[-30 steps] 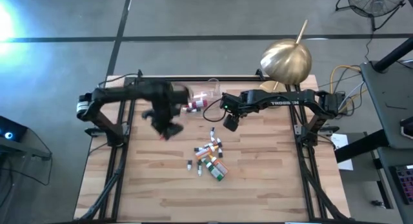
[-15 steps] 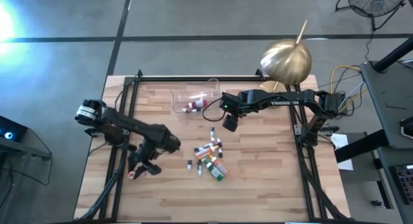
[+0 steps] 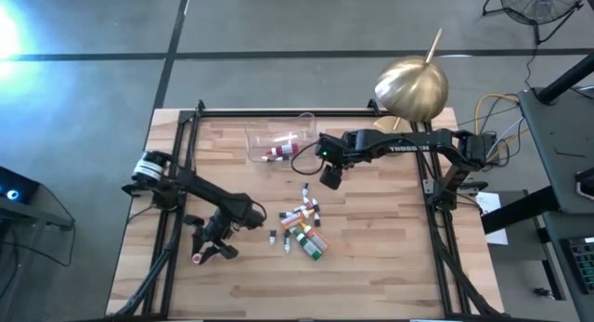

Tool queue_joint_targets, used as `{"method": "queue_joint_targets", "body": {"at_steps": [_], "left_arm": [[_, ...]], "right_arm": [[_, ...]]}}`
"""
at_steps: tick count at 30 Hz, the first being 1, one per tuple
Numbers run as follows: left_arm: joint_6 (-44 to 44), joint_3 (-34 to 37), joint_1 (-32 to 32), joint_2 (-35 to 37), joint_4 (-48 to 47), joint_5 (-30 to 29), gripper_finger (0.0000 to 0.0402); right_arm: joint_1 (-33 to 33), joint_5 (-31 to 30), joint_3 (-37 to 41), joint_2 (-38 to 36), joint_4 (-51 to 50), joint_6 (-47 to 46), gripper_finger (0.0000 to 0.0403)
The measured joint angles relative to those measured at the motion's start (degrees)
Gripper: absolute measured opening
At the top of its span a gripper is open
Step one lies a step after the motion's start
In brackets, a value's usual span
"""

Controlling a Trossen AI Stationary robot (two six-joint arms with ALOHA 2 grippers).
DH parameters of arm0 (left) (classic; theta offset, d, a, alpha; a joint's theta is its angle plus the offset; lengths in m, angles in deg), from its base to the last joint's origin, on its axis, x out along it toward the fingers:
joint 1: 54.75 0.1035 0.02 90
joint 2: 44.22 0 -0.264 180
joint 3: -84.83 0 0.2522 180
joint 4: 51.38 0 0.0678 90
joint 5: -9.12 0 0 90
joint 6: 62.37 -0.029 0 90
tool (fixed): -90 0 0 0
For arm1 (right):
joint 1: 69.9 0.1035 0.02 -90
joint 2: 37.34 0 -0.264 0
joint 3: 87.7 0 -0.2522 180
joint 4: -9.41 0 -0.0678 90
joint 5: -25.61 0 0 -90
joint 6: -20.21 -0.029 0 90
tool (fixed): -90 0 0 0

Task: Pick & Place food coloring
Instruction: Remove the large orange food coloring bottle from the transparent bin to the table

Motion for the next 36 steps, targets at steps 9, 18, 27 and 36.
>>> {"method": "queue_joint_targets", "body": {"at_steps": [9,18,27,36], "left_arm": [[-5.5,-0.26,0.02,-4.68,0.04,1.11,0.0105],[-5.52,-1.04,0.04,-4.28,0.45,-0.28,0.0147],[-5.26,-6.16,0.7,-4.28,-0.04,-5.89,0.0156],[-6.99,-7.99,1.63,-4.26,-0.59,-12.44,0.0156]], "right_arm": [[0.0,-0.01,2.39,0.0,0.14,0.0,0.0219],[0.02,0.0,3.86,0.01,1.23,-0.42,0.0219],[0.02,0.0,3.87,0.0,5.08,-0.22,0.0219],[0.03,0.0,3.86,-0.07,6.53,0.51,0.0219]]}}
